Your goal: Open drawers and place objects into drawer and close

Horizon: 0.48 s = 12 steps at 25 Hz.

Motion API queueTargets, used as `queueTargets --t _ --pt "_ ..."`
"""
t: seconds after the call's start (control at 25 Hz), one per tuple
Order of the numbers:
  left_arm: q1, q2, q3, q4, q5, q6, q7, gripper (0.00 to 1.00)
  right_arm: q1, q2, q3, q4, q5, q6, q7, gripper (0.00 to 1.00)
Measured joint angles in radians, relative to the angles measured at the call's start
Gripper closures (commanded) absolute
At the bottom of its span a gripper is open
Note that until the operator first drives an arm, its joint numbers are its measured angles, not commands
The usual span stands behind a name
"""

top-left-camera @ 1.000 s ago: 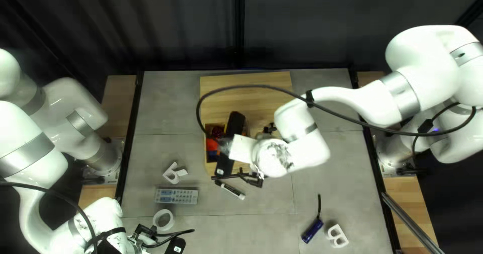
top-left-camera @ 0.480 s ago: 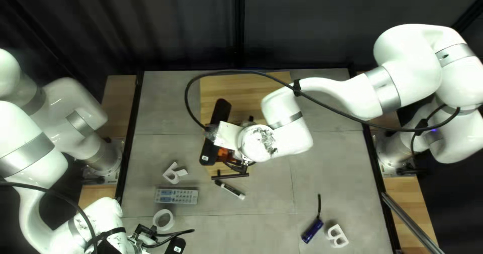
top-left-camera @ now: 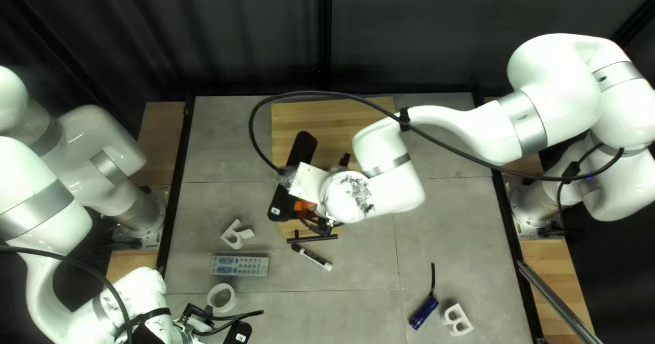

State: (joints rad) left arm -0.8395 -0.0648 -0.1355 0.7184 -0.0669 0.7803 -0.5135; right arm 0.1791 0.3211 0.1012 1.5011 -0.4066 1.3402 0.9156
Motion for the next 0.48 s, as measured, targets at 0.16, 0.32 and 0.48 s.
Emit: queueTargets --t 0.16,0.32,0.48 --pt "0.0 0.0 0.0 0.0 0.0 0.0 0.0 0.0 0.019 -0.113 0.02 -0.133 0.082 0.033 0.107 0.0" --pt "0.0 0.0 0.0 0.0 0.0 0.0 0.0 0.0 0.035 -0.201 0.032 -0.211 0.161 0.096 0.244 0.0" --pt "0.0 0.0 0.0 0.0 0.0 0.0 0.0 0.0 0.084 -0.2 0.072 -0.203 0.202 0.153 0.376 0.0"
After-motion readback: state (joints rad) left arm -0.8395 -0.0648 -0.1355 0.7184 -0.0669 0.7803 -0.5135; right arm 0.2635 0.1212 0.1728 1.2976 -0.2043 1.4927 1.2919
